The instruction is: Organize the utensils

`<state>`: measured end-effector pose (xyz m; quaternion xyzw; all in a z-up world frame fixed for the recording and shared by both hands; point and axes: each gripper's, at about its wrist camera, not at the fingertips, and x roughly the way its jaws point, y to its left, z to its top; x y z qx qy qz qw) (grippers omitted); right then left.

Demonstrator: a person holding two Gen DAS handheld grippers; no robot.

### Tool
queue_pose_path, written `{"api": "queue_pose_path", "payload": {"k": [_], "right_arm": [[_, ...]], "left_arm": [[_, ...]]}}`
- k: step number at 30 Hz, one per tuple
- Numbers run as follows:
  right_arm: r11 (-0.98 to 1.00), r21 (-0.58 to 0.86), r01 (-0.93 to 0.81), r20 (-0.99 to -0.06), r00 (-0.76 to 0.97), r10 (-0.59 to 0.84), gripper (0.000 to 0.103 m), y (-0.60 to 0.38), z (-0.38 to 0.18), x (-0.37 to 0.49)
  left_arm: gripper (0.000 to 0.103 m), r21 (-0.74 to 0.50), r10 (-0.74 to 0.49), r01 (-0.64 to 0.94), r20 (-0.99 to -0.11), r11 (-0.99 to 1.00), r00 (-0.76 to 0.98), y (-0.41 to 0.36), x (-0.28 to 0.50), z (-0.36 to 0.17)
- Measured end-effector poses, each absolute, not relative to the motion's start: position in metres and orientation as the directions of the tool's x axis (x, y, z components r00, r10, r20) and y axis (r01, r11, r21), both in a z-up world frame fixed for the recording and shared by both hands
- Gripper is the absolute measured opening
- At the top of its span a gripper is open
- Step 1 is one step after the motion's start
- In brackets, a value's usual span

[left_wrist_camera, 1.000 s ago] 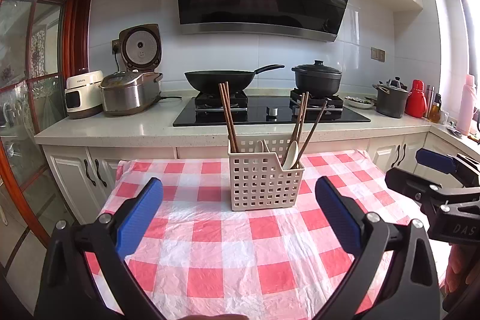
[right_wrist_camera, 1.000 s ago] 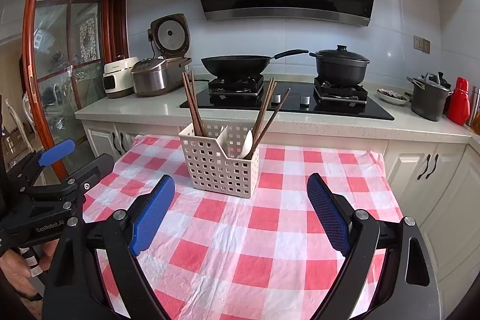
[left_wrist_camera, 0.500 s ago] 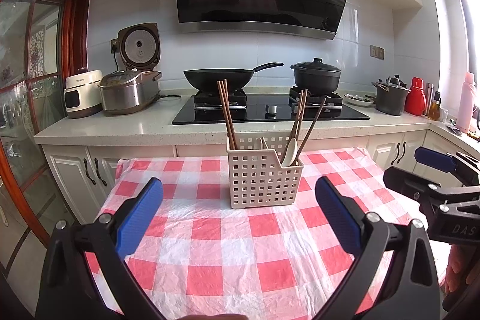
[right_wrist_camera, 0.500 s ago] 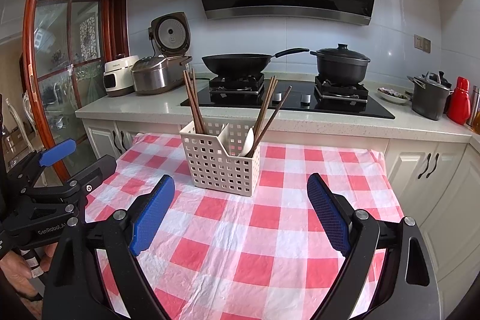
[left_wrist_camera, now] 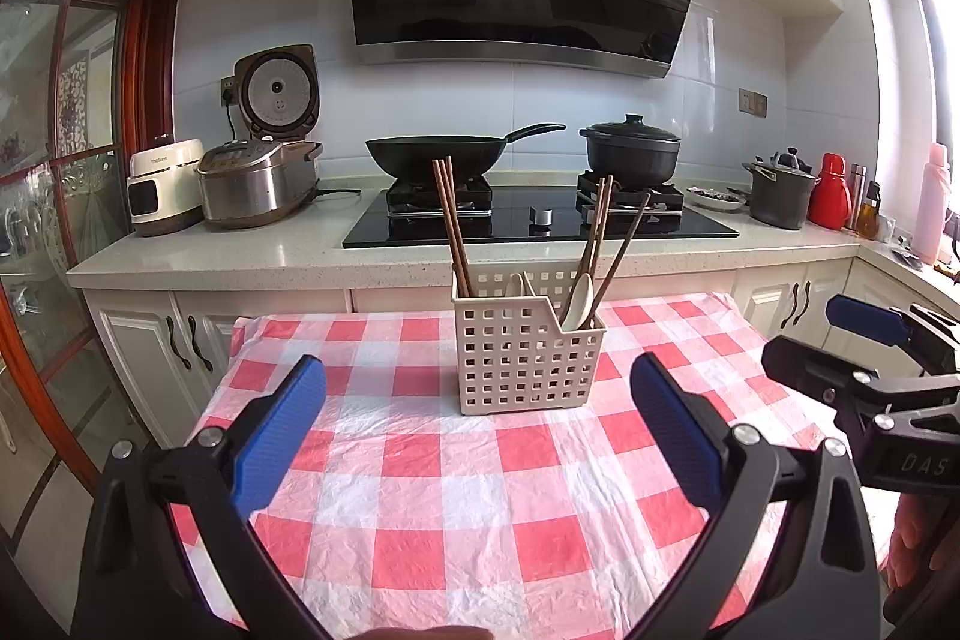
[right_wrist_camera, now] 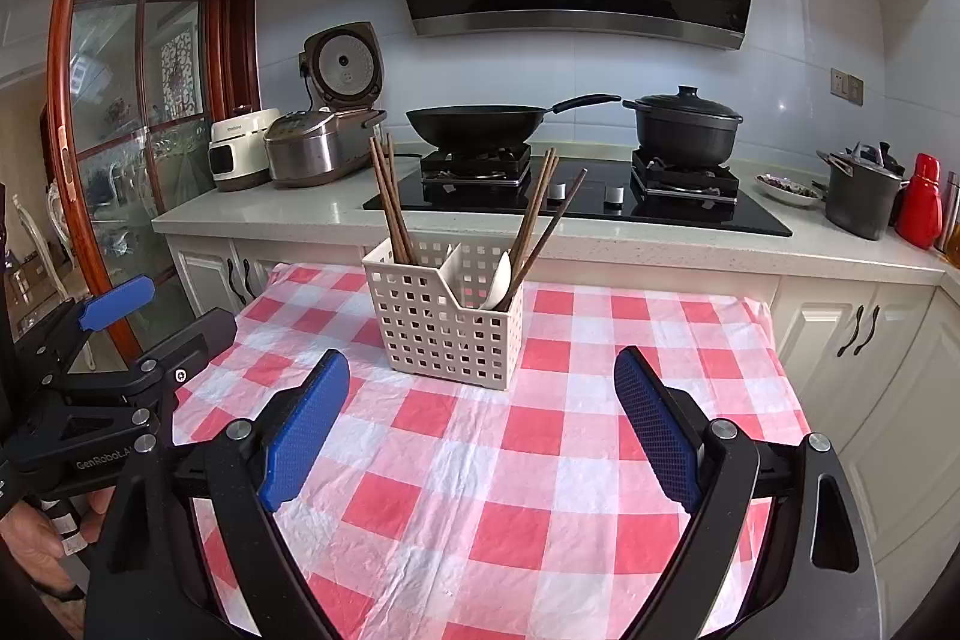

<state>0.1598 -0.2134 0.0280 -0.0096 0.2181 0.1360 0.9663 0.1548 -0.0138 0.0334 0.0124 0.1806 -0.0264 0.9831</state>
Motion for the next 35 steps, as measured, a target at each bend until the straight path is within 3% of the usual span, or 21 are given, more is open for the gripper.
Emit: {"api": "queue_pose_path", "payload": {"k": [25, 35], "right_arm": [[0.965, 0.046, -0.26, -0.425, 0.869, 0.254, 0.085, -0.2162, 0.026, 0.1606], [0.966, 0.049, -0.254, -0.426, 0.869, 0.25, 0.085, -0.22, 0.0238, 0.1615]], "left_arm": [[0.098, 0.036, -0.022, 0.035, -0.324, 0.999, 0.946, -0.0116, 0.1488, 0.0333], [0.098, 0.012, -0.048, 0.057, -0.355, 0.998, 0.934, -0.0106, 0.1536, 0.0332]]}}
